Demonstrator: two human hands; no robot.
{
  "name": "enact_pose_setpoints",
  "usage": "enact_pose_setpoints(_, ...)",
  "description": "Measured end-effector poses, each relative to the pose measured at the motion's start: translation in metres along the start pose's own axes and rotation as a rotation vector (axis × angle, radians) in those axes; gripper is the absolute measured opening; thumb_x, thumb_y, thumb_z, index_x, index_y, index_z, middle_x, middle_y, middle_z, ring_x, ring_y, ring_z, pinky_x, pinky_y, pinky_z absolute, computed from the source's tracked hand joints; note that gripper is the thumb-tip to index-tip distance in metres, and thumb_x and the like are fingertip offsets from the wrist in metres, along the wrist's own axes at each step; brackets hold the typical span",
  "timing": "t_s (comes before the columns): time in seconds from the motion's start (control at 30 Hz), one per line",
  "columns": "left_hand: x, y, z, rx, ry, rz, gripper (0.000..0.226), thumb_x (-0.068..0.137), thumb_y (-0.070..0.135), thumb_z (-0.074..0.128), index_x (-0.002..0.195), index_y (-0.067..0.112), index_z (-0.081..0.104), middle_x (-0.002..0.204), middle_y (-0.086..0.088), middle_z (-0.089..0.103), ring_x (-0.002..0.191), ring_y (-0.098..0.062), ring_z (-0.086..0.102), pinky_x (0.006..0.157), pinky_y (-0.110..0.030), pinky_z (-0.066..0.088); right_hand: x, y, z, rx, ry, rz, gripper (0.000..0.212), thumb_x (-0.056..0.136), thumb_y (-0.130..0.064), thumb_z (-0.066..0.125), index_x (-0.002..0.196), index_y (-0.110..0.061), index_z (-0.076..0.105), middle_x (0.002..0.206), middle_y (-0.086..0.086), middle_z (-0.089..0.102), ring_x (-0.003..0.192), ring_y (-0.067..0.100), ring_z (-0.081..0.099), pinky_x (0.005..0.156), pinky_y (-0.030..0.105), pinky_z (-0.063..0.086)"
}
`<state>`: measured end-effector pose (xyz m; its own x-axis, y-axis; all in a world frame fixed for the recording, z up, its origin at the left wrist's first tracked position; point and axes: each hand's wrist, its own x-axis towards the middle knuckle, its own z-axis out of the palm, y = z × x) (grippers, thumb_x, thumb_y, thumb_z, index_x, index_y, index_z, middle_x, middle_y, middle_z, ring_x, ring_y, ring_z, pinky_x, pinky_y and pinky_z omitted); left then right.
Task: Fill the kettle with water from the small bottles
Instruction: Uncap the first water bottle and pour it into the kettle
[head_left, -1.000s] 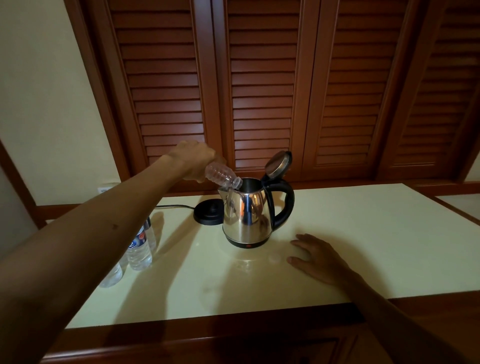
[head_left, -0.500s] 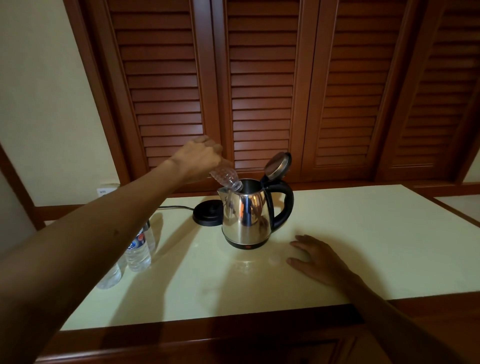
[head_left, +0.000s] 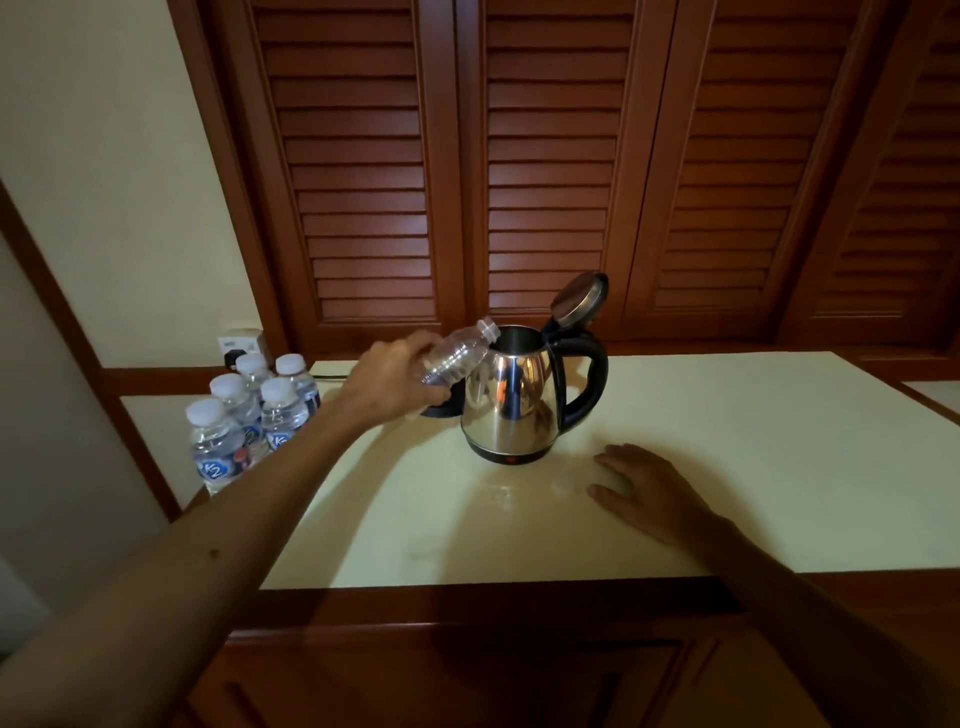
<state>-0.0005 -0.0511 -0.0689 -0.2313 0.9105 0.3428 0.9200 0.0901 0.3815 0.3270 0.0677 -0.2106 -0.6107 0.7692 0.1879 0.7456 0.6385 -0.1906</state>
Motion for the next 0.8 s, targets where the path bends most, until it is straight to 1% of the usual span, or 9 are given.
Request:
enact_pose_setpoints(0.07,-0.017,0.0,0.015,-0.213,-0.019,-0.078,0.058,0.07,0.036,0.087,0.12,0.031,0.059,0.088,0.004,0.073,0.076,-0.012,0.067,0.064,-0.028,0.052,-0.001,0.0,0.0,-0.039,0.023,-0.052,0.065,0.09,-0.064,0.037,0.139,-0.023,0.049,0.145,0.0,0.048,0.133,0.019,0.043,0.111,0.033,0.034)
enact_pose_setpoints(0.13,-0.035,0.005,0.029,-0.401,-0.051,-0.136,0.055,0.071,0.032,0.088,0.115,0.031,0.055,0.082,0.005,0.07,0.072,-0.009,0.065,0.058,-0.022,0.046,-0.003,-0.003,-0.002,-0.064,0.029,-0.141,0.06,0.093,-0.056,0.034,0.137,-0.02,0.051,0.141,0.003,0.053,0.127,0.022,0.049,0.105,0.034,0.038)
enact_pose_setpoints(0.27,-0.062,0.012,0.062,-0.659,-0.125,-0.205,0.063,0.073,0.019,0.087,0.122,0.03,0.049,0.096,0.002,0.072,0.087,-0.013,0.07,0.072,-0.027,0.057,-0.001,-0.019,-0.011,-0.029,-0.002,-0.309,0.043,0.096,-0.026,0.044,0.138,-0.017,0.05,0.14,0.006,0.052,0.121,0.026,0.051,0.099,0.041,0.044)
enact_pose_setpoints(0.4,-0.075,0.017,0.088,-0.807,-0.15,-0.226,0.068,0.074,0.009,0.085,0.13,0.027,0.051,0.11,0.007,0.071,0.099,-0.007,0.068,0.074,-0.016,0.054,0.007,-0.037,-0.01,-0.071,-0.108,-0.35,0.039,0.1,-0.032,0.039,0.137,-0.027,0.048,0.139,-0.004,0.05,0.117,0.021,0.046,0.096,0.038,0.042)
enact_pose_setpoints(0.5,-0.075,0.016,0.098,-0.814,-0.144,-0.214,0.064,0.075,0.009,0.085,0.13,0.025,0.055,0.119,0.004,0.07,0.108,-0.011,0.067,0.089,-0.026,0.056,0.015,-0.041,-0.01,-0.075,-0.134,-0.312,0.033,0.1,-0.032,0.042,0.128,-0.022,0.057,0.13,0.0,0.055,0.112,0.02,0.046,0.091,0.032,0.038)
enact_pose_setpoints(0.57,-0.075,0.014,0.101,-0.8,-0.14,-0.204,0.063,0.076,0.01,0.084,0.129,0.026,0.055,0.122,0.003,0.069,0.11,-0.012,0.066,0.093,-0.028,0.055,0.02,-0.044,-0.011,-0.054,-0.157,-0.29,0.034,0.099,-0.035,0.041,0.119,-0.017,0.063,0.122,0.004,0.059,0.111,0.022,0.048,0.09,0.03,0.037)
enact_pose_setpoints(0.67,-0.074,0.01,0.104,-0.807,-0.133,-0.19,0.062,0.076,0.01,0.083,0.128,0.027,0.055,0.123,0.002,0.068,0.112,-0.014,0.065,0.096,-0.031,0.054,0.025,-0.061,-0.027,0.159,-0.025,-0.238,0.028,0.098,-0.028,0.05,0.117,-0.013,0.065,0.116,0.004,0.062,0.106,0.015,0.053,0.088,0.027,0.035)
enact_pose_setpoints(0.73,-0.074,0.007,0.106,-0.798,-0.124,-0.173,0.061,0.075,0.009,0.084,0.125,0.03,0.055,0.123,0.0,0.069,0.113,-0.016,0.065,0.098,-0.035,0.054,0.031,-0.081,-0.049,0.361,0.163,-0.279,0.019,0.097,-0.019,0.055,0.108,-0.011,0.067,0.104,0.002,0.065,0.091,0.006,0.057,0.081,0.025,0.041)
enact_pose_setpoints(0.8,-0.074,0.006,0.107,-0.788,-0.107,-0.159,0.061,0.074,0.01,0.085,0.122,0.033,0.056,0.121,0.001,0.07,0.112,-0.015,0.066,0.098,-0.036,0.054,0.038,-0.105,-0.077,0.509,0.28,-0.306,0.017,0.094,-0.015,0.06,0.107,-0.01,0.069,0.101,-0.003,0.067,0.088,-0.001,0.06,0.079,0.018,0.047)
